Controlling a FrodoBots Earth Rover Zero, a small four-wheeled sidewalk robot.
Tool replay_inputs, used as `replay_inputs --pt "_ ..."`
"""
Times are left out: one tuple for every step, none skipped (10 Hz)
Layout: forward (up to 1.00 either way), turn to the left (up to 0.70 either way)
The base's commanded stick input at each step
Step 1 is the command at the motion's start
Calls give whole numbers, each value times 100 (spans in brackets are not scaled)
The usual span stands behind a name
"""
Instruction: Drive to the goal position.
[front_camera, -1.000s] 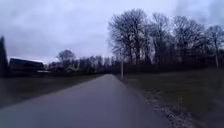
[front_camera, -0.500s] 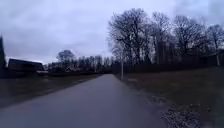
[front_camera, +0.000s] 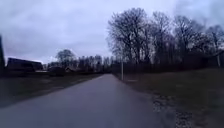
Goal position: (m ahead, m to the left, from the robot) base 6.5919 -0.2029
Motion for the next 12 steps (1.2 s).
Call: replay_inputs --pt "70 0" --pt "70 0" --pt "70 0" --pt "70 0" --pt "70 0" --pt "70 0" --pt "70 0" --pt "70 0" --pt "70 0" --pt "70 0" --pt "70 0" --pt "70 0"
